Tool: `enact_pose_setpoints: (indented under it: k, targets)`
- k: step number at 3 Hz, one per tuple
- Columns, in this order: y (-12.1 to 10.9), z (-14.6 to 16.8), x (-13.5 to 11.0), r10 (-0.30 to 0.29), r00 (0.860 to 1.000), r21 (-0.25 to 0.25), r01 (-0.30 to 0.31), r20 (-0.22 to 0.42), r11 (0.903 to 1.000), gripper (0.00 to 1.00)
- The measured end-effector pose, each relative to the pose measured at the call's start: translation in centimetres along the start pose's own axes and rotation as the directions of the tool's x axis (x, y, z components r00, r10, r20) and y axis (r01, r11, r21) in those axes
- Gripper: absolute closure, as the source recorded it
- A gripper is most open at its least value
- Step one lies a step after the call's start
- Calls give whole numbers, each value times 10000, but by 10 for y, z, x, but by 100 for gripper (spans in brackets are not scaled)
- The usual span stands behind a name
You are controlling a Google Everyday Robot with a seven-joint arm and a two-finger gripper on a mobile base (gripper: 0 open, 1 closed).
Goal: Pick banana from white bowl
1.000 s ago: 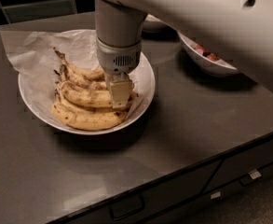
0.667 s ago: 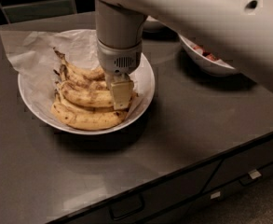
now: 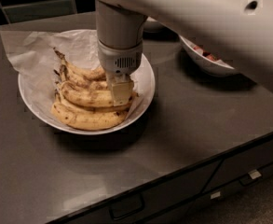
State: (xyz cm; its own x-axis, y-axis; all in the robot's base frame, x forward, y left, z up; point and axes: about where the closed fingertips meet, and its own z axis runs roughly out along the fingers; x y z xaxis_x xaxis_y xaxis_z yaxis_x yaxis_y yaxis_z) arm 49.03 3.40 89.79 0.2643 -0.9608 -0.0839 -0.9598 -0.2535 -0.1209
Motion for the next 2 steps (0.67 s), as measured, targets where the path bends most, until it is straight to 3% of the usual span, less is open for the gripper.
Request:
enact_pose_setpoints:
  k: [1,2]
  targets:
    - [0,0,0,0,10000,0,0,0,10000,92]
    - [0,0,0,0,10000,0,0,0,10000,100]
